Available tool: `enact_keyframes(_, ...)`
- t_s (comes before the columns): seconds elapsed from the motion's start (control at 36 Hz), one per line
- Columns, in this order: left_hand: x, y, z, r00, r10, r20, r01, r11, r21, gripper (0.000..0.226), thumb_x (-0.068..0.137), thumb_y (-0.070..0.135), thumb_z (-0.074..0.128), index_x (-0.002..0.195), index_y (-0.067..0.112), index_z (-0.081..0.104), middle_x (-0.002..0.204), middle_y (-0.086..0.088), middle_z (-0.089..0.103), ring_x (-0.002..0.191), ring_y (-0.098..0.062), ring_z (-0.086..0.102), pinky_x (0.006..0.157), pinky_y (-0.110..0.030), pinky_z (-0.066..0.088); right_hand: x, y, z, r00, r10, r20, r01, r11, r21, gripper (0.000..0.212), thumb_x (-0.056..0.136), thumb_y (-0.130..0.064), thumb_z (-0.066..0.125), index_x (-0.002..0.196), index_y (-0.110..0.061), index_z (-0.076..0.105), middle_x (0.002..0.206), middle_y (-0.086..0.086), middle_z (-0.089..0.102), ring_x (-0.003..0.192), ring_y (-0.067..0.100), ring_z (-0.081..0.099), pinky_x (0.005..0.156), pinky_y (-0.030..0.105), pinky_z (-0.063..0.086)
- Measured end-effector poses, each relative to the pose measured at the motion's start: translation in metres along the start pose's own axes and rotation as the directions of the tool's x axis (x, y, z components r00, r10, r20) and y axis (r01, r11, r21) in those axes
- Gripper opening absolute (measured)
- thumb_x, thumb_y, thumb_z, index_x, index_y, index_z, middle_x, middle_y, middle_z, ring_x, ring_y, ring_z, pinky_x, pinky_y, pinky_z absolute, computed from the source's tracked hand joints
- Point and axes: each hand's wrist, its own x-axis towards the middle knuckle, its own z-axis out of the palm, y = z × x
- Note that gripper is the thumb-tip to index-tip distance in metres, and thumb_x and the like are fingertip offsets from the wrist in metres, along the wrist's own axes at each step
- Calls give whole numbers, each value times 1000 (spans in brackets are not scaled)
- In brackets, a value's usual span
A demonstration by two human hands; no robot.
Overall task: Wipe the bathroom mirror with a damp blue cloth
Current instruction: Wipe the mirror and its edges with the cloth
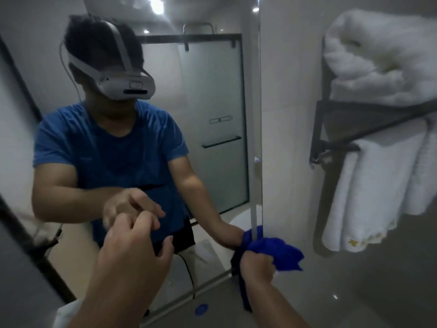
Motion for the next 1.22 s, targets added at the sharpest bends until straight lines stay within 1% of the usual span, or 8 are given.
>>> enact_keyframes(0.19, 2, 12, 13, 993, -108, 48, 104, 992, 77, 42, 67, 24, 95, 89, 14, 61, 98, -7, 45, 90, -38, 57, 71, -46, 55, -24, -54, -24, 846, -485, -223, 503, 864, 32, 26, 86, 8, 62, 105, -7, 54, 93, 7, 60, 85, 27, 62, 82, 52, 60)
enact_keyframes(0.28, 5, 17, 12, 990, -126, 71, 116, 985, 128, 43, 71, 32, 93, 95, 17, 60, 105, -9, 47, 99, -35, 56, 79, -49, 57, -27, -101, -43, 651, -738, -177, 738, 670, -81, 29, 88, -7, 66, 116, -10, 56, 100, 1, 57, 91, 19, 57, 88, 42, 55)
enact_keyframes(0.42, 3, 24, 13, 980, -178, 91, 155, 964, 215, 47, 72, 34, 92, 102, 15, 62, 109, -14, 46, 98, -38, 56, 76, -49, 57, -46, -174, -72, 551, -829, -90, 814, 559, -161, 43, 78, -49, 54, 113, -24, 55, 104, -6, 57, 101, 23, 61, 96, 49, 54)
enact_keyframes(0.58, 2, 31, 18, 973, -212, 88, 176, 935, 308, 56, 71, 36, 92, 110, 12, 59, 112, -17, 47, 101, -40, 53, 72, -47, 57, -36, -152, -75, 606, -795, 34, 793, 601, -94, 33, 82, -40, 66, 106, -19, 58, 96, 1, 65, 89, 22, 67, 84, 48, 61)
enact_keyframes(0.67, 2, 30, 22, 971, -218, 95, 177, 929, 325, 61, 66, 32, 95, 111, 9, 60, 111, -21, 49, 98, -42, 53, 68, -47, 56, -21, -104, -67, 652, -748, 124, 757, 651, -51, 17, 87, -28, 71, 95, -35, 58, 78, -8, 66, 69, 9, 66, 63, 26, 59)
enact_keyframes(0.86, 1, 29, 38, 984, -163, 69, 136, 946, 294, 55, 74, 16, 89, 120, 4, 62, 111, -26, 49, 94, -44, 50, 61, -48, 50, 24, -22, -74, 893, -340, 295, 437, 812, -387, 56, 80, -42, 80, 127, -17, 65, 114, 4, 70, 104, 26, 68, 94, 44, 59)
enact_keyframes(1.03, 1, 30, 32, 984, -163, 76, 136, 951, 278, 57, 89, 42, 74, 136, 22, 49, 131, -11, 39, 111, -29, 43, 77, -40, 53, -7, -90, -88, 785, -560, 265, 611, 770, -181, 27, 79, -47, 64, 100, -31, 65, 92, -7, 71, 90, 19, 72, 85, 48, 63)
enact_keyframes(1.22, -1, 29, 12, 987, -106, 119, 76, 969, 235, 38, 86, 44, 75, 115, 28, 57, 113, 1, 41, 106, -21, 44, 82, -36, 54, -95, -298, -104, 514, -858, 15, 853, 509, -116, 69, 65, -58, 51, 120, -18, 65, 119, 5, 68, 116, 32, 64, 104, 54, 52)
